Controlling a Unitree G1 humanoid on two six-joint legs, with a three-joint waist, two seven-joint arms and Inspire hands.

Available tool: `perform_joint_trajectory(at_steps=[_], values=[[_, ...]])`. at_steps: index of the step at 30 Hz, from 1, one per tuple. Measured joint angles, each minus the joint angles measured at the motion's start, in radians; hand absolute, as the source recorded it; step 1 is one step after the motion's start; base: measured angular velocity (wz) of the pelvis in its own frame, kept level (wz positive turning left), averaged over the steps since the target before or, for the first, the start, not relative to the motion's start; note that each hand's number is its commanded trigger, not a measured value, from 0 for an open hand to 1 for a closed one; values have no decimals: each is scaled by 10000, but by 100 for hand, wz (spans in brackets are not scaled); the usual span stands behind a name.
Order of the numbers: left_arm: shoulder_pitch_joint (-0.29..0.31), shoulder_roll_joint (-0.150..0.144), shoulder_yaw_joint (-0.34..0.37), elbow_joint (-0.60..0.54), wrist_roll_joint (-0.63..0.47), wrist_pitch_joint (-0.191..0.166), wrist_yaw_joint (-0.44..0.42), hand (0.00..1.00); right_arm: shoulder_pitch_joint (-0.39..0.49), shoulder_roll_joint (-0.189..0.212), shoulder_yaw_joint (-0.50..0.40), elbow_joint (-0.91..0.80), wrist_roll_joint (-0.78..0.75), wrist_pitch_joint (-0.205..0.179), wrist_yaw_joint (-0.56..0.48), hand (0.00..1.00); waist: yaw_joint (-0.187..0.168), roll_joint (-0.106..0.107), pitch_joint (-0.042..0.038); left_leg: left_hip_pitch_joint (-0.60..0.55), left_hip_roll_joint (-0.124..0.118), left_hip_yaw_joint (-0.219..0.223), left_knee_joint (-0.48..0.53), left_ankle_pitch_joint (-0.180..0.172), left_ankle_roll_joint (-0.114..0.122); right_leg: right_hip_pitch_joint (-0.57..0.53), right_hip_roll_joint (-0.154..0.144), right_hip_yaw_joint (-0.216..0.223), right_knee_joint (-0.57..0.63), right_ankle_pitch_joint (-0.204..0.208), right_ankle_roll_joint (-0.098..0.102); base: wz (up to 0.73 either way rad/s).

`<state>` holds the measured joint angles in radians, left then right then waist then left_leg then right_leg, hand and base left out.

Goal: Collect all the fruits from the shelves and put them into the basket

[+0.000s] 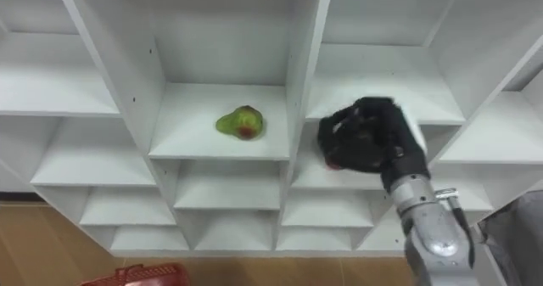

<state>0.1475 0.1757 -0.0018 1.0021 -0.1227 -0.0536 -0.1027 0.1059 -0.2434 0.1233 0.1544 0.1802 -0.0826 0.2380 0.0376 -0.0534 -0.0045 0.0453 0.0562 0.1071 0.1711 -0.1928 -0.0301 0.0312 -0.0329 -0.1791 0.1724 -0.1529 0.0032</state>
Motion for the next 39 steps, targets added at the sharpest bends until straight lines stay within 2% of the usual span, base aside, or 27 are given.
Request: perform_joint_trajectory(at_steps=[1, 4, 6, 10, 12, 17, 19, 21, 24, 29, 31, 34, 37, 39], values=[[-76, 1, -142, 18, -2, 0, -102, 100, 21, 67, 261, -27, -5, 169, 370, 100, -1, 80, 51, -28, -3, 30, 9, 6, 10, -67, -3, 25, 16, 28, 0, -9], [-141, 3, -270, 57, -17, 0, -443, 100, 25, 84, 562, -249, -30, 204, 1013, 100, -12, 223, 70, -72, 10, 85, 25, 12, 18, -185, 6, 110, 100, 30, -2, -7], [-157, 6, -378, 37, -23, 0, -614, 100, 24, 46, 560, -691, -40, 203, 1233, 100, -12, 273, 52, -73, 12, 100, 25, 12, 18, -203, 5, 116, 122, 29, -1, -2], [-361, -1, -599, -28, -21, -3, -862, 100, 9, 64, 695, -1942, -120, 150, 1448, 100, 26, 264, 39, -173, 12, 149, 74, 15, 21, -325, 1, 177, 158, 30, -3, -1], [-430, -3, -672, -59, -20, -2, -855, 100, -7, 61, 881, -2035, -161, 112, 1546, 100, 52, 261, 36, -168, 15, 214, 78, 15, 21, -352, 18, 286, 168, 31, -4, -10], [-544, -5, -1141, -1066, -30, -88, -817, 100, -110, 70, 1271, -1658, -1097, 102, 1546, 100, 129, 271, 51, -428, 7, 294, 151, 28, 44, -706, 6, 411, 335, 50, -11, -7], [-824, -67, -1477, -1108, -27, -276, -766, 100, -112, 108, 1321, -1142, -1353, 100, 1402, 100, 195, 259, 71, -584, 1, 297, 169, 57, 63, -892, -4, 409, 404, 56, -19, 0], [-981, -99, -1750, -1107, -44, -377, -762, 100, -112, 142, 1351, -812, -1546, 100, 1212, 100, 221, 255, 129, -759, 0, 299, 202, 68, 65, -1061, -10, 408, 440, 55, -19, 0], [-1091, -97, -2124, -1257, -48, -399, -809, 100, -126, 224, 1411, -741, -1928, 100, 790, 100, 202, 249, 159, -1234, 6, 293, 369, 71, 69, -1493, -18, 402, 524, 72, -41, 0], [-1264, -179, -2585, -1481, -55, -419, -882, 100, -664, 774, 1585, 745, -2118, -105, 123, 100, -45, 305, 202, -1645, 27, 197, 541, 71, 69, -1809, -24, 278, 570, 100, -69, 5], [-1475, -209, -2573, -1449, -90, -425, -1053, 100, -1029, 979, 1587, 1635, -2399, -161, -100, 100, -93, 416, 269, -1868, 35, 200, 633, 70, 69, -1980, -26, 271, 568, 139, -77, 0], [-1682, -230, -2657, -1461, -692, -646, -1356, 100, -1273, 956, 1609, 1995, -2434, -213, -360, 100, -78, 565, 280, -2175, 41, 203, 672, 77, 80, -2295, -25, 291, 589, 204, -86, -1], [-1801, -264, -2971, -1476, -1354, -700, -1536, 100, -1422, 934, 1856, 2368, -2418, -609, -809, 100, -31, 700, 264, -2282, 39, 231, 680, 88, 92, -2470, -35, 310, 674, 209, -85, -4], [-1807, -369, -2981, -1578, -1628, -713, -1599, 100, -1493, 929, 2036, 2625, -2414, -726, -973, 100, -34, 765, 261, -2307, 40, 237, 684, 89, 92, -2505, -35, 313, 688, 209, -85, -2]])
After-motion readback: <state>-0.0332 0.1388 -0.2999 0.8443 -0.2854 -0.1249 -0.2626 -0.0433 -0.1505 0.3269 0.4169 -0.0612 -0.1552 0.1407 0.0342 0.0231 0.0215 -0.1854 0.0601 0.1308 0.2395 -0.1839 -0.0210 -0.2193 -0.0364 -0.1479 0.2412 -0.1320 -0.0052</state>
